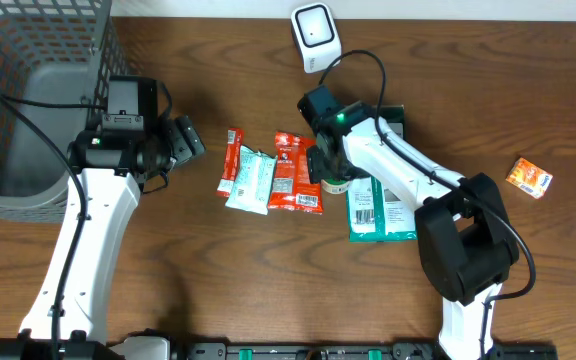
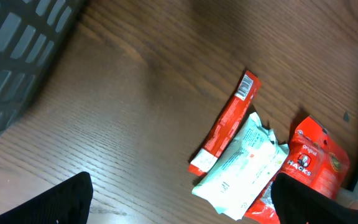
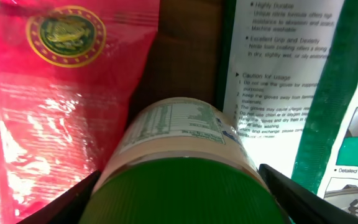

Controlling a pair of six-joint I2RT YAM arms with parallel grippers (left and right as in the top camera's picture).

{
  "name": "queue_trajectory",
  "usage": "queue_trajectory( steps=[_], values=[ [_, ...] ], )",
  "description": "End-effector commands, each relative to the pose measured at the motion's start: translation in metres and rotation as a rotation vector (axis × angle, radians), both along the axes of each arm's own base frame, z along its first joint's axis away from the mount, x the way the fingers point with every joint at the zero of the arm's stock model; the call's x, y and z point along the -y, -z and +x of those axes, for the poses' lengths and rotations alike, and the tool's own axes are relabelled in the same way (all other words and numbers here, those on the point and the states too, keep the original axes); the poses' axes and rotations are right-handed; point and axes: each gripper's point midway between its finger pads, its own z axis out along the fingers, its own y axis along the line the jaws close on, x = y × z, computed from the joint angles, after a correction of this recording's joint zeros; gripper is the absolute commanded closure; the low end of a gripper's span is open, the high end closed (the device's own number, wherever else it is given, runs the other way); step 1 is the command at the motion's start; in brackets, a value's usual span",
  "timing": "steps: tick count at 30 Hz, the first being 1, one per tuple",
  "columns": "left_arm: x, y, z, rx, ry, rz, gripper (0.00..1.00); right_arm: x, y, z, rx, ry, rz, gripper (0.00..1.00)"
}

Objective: Scan the item barcode

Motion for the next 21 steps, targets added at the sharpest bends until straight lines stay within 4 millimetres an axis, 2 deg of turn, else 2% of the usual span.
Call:
queue_trajectory(
  steps=[1,19,21],
  values=[
    [-0.0031,-0.0023,0.0019,0.004,0.007,0.019,0.08,0.0032,0.0088,-0.0040,-0.004,0.002,-0.026,0.27],
    [-0.0031,-0.0023,0.0019,0.004,0.007,0.019,0.08,0.0025,0.0132,-0.0036,0.005,0.000,-0.023,0.30],
    [-0.0031,-0.0023,0.0019,0.004,0.007,0.019,0.08,0.0031,0.0132,-0.0036,0.004,0.000,-0.025,0.37]
  ],
)
